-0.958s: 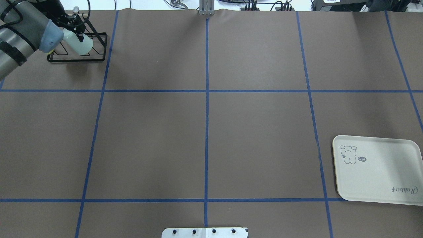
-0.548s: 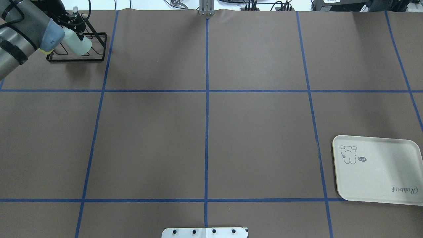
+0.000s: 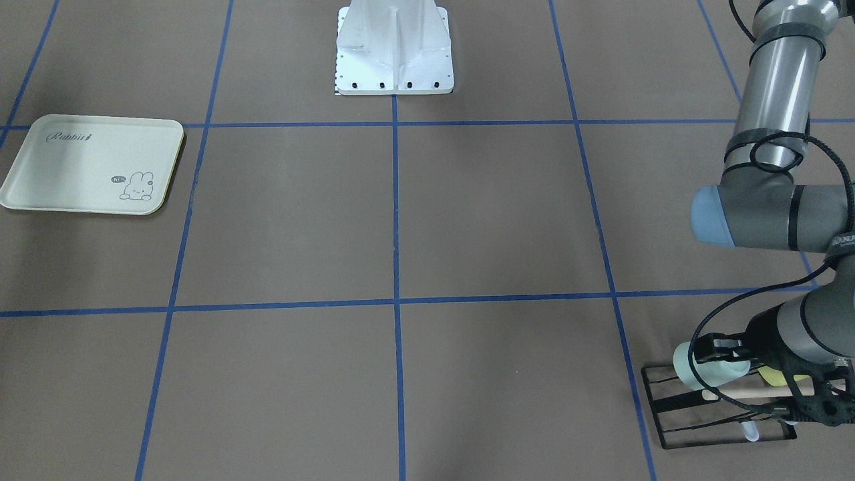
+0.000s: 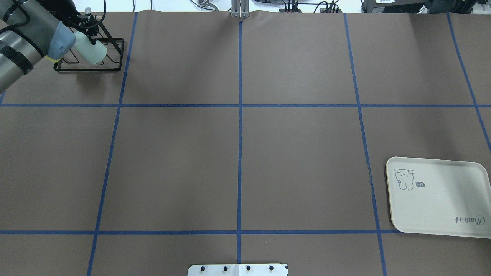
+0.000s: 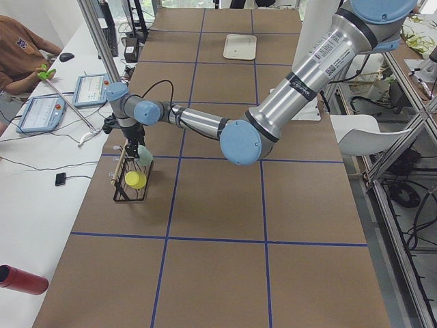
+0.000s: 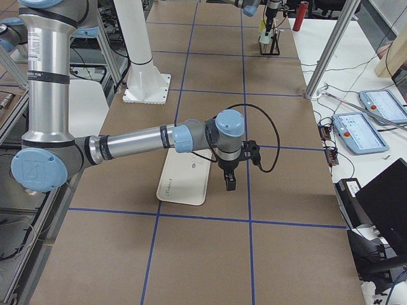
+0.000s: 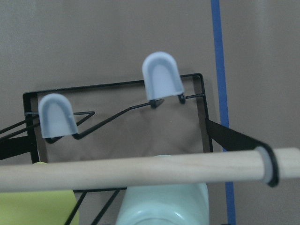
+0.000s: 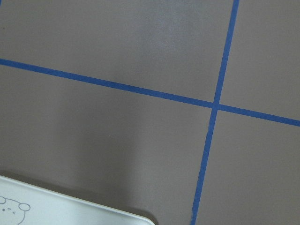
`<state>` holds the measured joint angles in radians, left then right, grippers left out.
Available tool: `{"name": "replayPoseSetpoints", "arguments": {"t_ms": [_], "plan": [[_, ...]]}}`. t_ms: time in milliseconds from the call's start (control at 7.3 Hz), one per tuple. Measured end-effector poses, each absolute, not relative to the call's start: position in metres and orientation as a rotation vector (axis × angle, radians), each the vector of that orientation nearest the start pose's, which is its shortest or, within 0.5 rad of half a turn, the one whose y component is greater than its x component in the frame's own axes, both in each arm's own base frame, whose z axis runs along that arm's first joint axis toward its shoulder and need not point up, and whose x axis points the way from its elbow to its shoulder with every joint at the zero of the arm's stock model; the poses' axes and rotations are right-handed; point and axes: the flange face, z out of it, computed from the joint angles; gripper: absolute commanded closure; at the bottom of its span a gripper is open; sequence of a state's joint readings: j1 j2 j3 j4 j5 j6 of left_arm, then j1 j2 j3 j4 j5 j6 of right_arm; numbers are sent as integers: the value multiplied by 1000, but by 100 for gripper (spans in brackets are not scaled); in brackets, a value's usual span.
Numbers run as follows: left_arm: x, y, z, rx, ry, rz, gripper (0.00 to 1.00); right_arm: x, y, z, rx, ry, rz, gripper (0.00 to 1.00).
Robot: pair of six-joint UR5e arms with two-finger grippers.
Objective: Left arm grabs green cup and hands to right arm on tray
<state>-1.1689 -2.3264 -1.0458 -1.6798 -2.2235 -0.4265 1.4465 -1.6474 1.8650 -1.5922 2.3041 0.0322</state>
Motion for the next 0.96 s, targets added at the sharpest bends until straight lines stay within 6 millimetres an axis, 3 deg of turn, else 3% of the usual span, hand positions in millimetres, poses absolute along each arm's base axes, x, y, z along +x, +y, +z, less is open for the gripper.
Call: {"name": "replayPoseSetpoints", "arguments": {"t_ms": [137,548,958], "plan": [[243,-759,422,42,724,88,96,9,-467,555,129,-744,-159,0],[239,-762,405,66,732,88,100,8,-467,556,126,-744,-161,0],[219,-762,380,111,752,82,100,5,-468,557,123,-744,-165,0]]}}
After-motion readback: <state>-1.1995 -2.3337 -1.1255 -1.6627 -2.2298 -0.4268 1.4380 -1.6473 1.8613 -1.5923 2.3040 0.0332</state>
